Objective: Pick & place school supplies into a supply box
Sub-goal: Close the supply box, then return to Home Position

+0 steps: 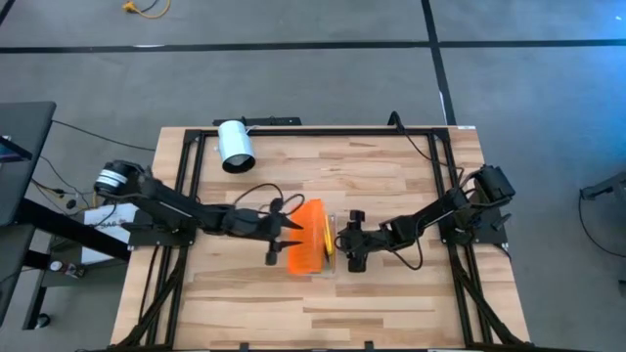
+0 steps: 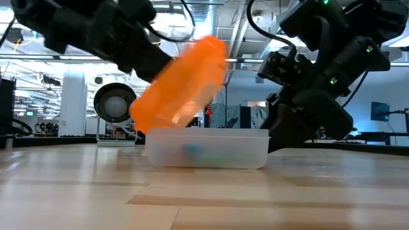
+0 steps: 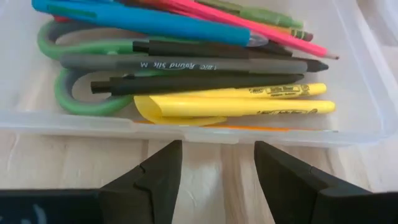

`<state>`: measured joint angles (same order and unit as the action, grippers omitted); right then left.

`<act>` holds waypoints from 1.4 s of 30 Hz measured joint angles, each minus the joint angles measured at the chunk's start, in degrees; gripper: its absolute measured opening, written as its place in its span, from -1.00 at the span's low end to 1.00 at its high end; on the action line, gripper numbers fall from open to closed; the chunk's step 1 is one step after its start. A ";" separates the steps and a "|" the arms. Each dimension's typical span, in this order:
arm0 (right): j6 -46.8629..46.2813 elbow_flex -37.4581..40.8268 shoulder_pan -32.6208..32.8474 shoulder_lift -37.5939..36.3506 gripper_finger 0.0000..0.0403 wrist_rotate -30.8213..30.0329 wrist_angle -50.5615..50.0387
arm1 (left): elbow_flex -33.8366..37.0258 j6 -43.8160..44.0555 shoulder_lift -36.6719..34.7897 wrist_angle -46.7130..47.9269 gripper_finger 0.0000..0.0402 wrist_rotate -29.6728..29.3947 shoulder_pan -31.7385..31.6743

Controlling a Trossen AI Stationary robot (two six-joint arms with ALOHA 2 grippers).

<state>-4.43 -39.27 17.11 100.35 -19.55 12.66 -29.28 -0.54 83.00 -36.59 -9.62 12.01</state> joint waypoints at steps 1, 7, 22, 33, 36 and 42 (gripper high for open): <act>-0.09 -0.02 -0.07 -0.02 -0.04 0.04 -0.50 | -0.98 -0.34 1.67 0.46 -0.06 0.70 -0.27; -3.80 -0.20 0.57 -0.22 -0.04 -0.07 -5.51 | -5.77 -1.16 9.62 2.03 0.00 1.98 -2.13; -13.93 0.04 6.23 -14.84 -0.04 -6.34 -24.75 | -8.54 -3.22 -2.22 13.54 0.00 0.27 -1.02; 1.34 -0.02 14.78 -36.21 -0.04 -17.74 -21.64 | -8.54 -6.72 -23.43 25.46 0.00 -38.99 4.49; 0.63 -0.11 15.06 -41.40 -0.04 -21.09 -21.73 | -8.54 -4.59 -29.35 32.17 0.00 -45.59 5.84; -1.47 -0.11 15.30 -48.27 -0.04 -20.97 -24.66 | -8.54 -1.30 -38.53 40.13 0.00 -34.83 7.38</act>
<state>-5.90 -39.38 32.41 52.08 -40.52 -12.00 -37.82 -1.85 44.47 3.54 -44.46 19.40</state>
